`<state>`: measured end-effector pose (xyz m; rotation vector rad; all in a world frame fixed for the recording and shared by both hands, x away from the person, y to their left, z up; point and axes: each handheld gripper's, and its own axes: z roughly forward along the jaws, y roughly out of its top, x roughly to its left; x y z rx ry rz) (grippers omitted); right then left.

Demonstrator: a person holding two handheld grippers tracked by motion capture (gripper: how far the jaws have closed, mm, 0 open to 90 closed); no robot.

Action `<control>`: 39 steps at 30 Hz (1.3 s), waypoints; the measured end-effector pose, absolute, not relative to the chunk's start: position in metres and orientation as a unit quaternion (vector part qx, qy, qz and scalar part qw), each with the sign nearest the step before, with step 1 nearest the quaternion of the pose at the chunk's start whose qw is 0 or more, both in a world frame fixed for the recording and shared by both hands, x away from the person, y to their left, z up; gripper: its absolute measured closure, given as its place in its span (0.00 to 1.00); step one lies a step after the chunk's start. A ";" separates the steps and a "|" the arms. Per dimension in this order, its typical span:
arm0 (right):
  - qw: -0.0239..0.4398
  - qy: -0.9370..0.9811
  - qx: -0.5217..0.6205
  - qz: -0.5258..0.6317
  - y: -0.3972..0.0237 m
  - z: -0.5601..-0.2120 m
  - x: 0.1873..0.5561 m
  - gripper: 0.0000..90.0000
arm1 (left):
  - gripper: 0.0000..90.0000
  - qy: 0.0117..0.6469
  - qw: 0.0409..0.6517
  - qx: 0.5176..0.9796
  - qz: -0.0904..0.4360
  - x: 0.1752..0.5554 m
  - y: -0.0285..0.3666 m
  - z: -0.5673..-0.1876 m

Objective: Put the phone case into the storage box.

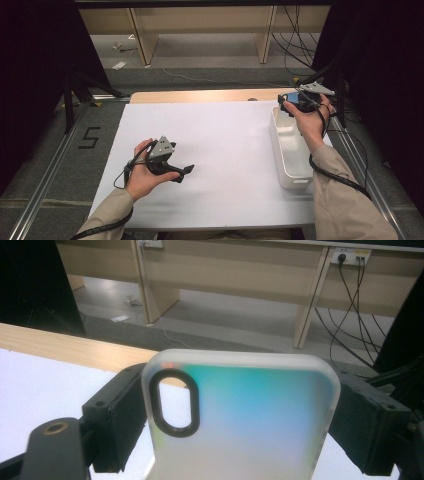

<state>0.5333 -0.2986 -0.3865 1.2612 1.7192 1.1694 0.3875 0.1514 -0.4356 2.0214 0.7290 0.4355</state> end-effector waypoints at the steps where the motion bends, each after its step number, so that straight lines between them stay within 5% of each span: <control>1: 0.347 0.663 0.486 0.451 -0.299 -0.387 0.533 0.20 | 0.00 0.296 0.457 0.820 0.177 0.388 0.151 -0.436; 39: 0.335 0.676 0.497 0.430 -0.296 -0.399 0.540 0.20 | 0.00 0.295 0.455 0.821 0.176 0.388 0.152 -0.436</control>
